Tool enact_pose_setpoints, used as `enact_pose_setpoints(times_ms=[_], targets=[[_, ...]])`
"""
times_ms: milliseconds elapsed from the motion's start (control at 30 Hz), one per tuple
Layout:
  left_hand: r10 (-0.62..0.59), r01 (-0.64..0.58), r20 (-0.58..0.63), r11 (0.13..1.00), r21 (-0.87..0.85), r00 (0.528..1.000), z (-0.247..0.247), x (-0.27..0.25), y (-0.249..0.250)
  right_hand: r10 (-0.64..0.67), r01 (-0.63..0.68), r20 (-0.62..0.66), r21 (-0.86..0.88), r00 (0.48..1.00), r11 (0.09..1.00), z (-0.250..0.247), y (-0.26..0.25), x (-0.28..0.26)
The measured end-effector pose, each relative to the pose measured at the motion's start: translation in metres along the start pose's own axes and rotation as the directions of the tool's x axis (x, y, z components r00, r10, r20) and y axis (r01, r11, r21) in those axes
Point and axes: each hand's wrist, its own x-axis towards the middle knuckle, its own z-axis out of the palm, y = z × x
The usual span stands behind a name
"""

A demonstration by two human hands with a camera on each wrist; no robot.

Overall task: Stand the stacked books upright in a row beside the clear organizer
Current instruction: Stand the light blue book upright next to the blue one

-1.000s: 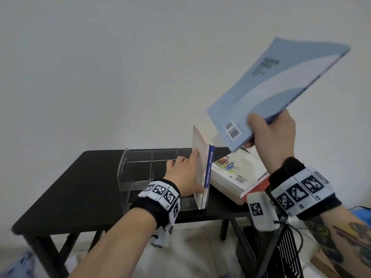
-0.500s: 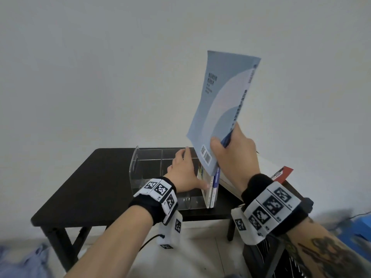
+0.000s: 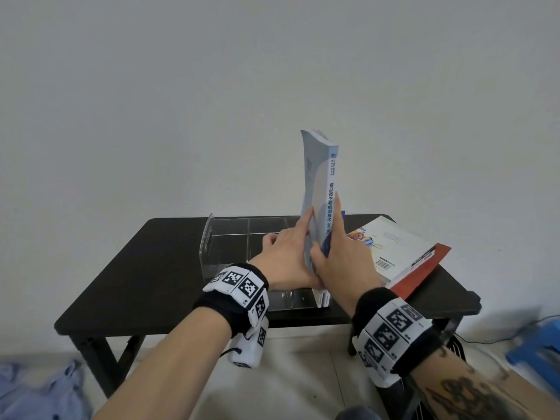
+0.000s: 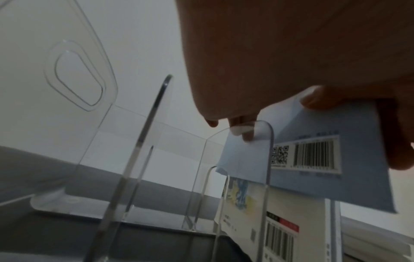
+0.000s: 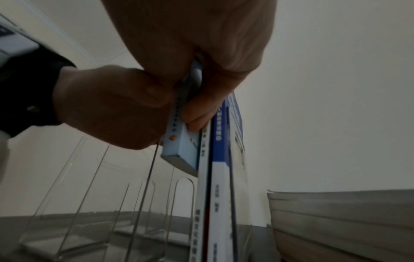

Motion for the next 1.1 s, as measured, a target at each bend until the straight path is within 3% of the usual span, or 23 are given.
enact_pose_setpoints(times_ms=[200,300,500,833,1100], targets=[[0.047,-0.045,-0.038,0.998,0.05,0.998,0.009,0.01,-0.014,-0.116,0.114,-0.038,-0.061,0.993,0.992,0.015,0.009,-0.006],[0.077,-0.073,-0.017,0.982,0.174,0.997,0.013,0.011,-0.016,-0.106,0.107,-0.013,0.033,0.994,0.994,0.017,0.013,-0.008],[0.126,-0.12,-0.002,0.95,0.287,0.992,0.014,0.009,-0.013,-0.096,0.098,-0.039,0.044,0.995,0.994,0.024,0.014,-0.007],[0.242,-0.117,-0.128,0.784,0.609,0.962,0.03,0.019,-0.023,-0.143,0.144,-0.024,0.046,0.989,0.989,0.028,0.023,-0.014],[0.246,-0.108,-0.094,0.697,0.709,0.965,0.03,0.021,-0.021,-0.153,0.155,-0.032,0.076,0.988,0.985,0.034,0.033,-0.016]])
